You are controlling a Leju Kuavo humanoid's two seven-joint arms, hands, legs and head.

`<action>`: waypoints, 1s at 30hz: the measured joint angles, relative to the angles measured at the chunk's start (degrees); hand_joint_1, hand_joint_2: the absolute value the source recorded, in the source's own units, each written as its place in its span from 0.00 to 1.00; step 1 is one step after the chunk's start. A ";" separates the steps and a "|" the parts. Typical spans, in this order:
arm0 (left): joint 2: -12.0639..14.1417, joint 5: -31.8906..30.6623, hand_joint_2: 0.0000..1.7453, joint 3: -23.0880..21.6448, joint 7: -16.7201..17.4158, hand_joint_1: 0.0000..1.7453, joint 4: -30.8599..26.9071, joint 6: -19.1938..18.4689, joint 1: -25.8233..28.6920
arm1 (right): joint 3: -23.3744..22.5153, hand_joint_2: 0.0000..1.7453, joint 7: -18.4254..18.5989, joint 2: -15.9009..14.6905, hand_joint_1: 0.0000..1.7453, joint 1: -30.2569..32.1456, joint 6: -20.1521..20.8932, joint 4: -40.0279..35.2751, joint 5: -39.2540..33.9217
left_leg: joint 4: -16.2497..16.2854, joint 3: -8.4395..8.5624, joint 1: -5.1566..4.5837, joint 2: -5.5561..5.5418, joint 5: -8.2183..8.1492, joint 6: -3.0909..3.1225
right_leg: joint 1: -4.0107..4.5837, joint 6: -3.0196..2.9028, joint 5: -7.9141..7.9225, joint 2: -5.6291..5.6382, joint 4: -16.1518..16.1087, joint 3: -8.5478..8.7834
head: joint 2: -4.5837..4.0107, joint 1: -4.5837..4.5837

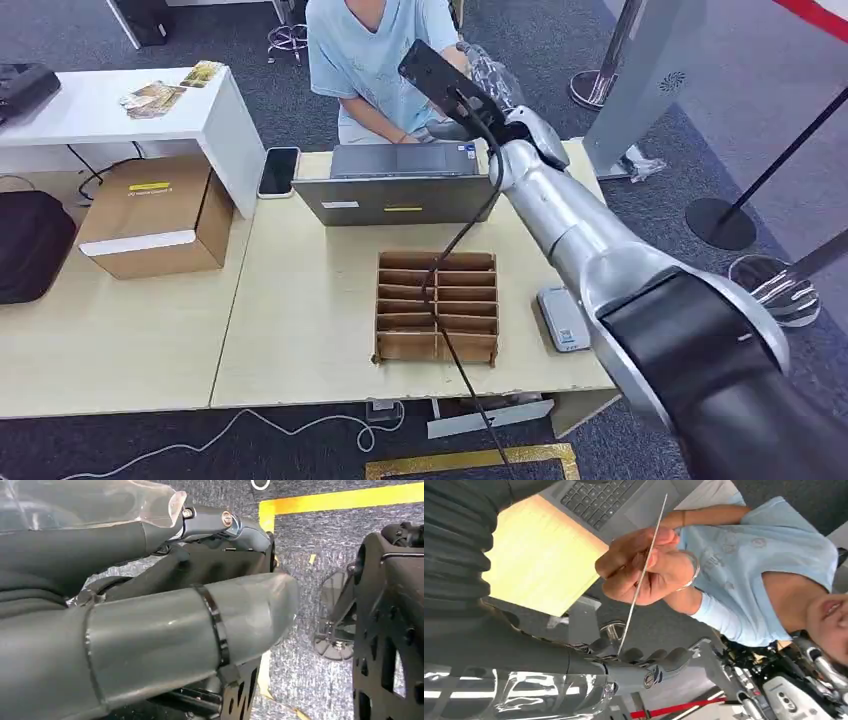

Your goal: Pass the card to the sensor for recognition and then transmit it.

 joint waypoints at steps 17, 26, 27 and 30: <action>0.00 -3.24 0.00 0.02 -3.52 0.00 0.00 0.00 -0.07 | -3.02 1.00 -18.26 -2.71 0.00 5.95 -5.44 -6.14 -6.67 | 0.01 0.01 0.00 0.02 0.00 0.00 | 0.00 0.00 0.00 0.04 -0.01 -0.01 | 0.00 0.00; 0.07 -7.74 0.00 -0.17 -6.34 0.00 0.00 0.00 -0.19 | -8.13 1.00 -34.04 -3.39 0.00 16.06 -8.83 -18.65 -20.55 | 0.01 0.04 0.00 0.02 -0.01 0.00 | 0.00 0.00 0.00 0.06 -0.02 -0.01 | 0.00 0.00; 0.07 -7.67 0.00 -0.18 -6.47 0.00 0.00 0.00 -0.18 | -8.57 1.00 -35.24 -3.63 0.00 18.03 -8.83 -21.28 -22.67 | 0.01 0.04 0.01 0.02 -0.01 0.00 | 0.01 0.00 0.00 0.05 -0.02 -0.01 | 0.00 0.00; 0.07 -7.52 0.00 -0.18 -6.60 0.00 0.00 0.00 -0.17 | -9.53 1.00 -36.62 -4.61 0.00 23.53 -8.04 -28.66 -26.52 | 0.01 0.02 0.00 0.02 -0.02 0.01 | 0.00 0.00 -0.01 0.05 -0.03 -0.01 | 0.00 0.00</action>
